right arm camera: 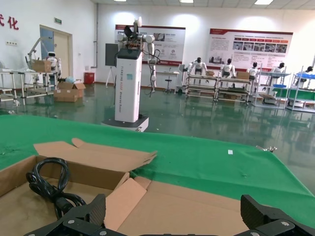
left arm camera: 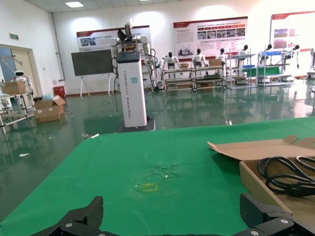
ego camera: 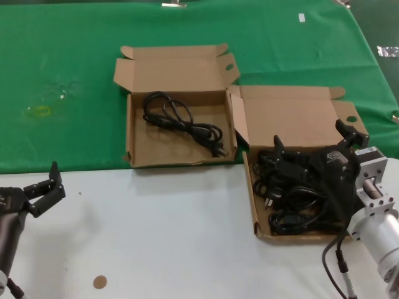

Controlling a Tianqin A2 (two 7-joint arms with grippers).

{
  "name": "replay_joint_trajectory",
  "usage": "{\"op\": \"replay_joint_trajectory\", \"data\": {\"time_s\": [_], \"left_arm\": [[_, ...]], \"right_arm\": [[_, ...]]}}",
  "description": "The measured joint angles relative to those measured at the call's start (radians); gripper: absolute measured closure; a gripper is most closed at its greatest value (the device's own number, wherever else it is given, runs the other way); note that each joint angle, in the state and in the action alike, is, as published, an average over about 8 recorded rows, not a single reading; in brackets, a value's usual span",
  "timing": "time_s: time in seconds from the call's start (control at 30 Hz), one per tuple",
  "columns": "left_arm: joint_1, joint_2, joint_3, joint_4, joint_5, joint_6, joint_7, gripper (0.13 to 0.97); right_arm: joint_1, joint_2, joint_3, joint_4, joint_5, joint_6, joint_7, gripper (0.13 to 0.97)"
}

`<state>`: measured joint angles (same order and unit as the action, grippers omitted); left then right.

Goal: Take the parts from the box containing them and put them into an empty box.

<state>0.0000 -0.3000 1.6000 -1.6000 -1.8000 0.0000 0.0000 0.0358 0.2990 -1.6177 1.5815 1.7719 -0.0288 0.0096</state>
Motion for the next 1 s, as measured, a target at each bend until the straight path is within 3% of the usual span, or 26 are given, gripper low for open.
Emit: {"op": "replay_joint_trajectory", "data": {"time_s": [1.0], "left_arm": [[0.0,0.0,0.0,0.0,0.0,0.0,0.0,0.132]], "right_arm": [[0.0,0.0,0.0,0.0,0.0,0.0,0.0,0.129]]}}
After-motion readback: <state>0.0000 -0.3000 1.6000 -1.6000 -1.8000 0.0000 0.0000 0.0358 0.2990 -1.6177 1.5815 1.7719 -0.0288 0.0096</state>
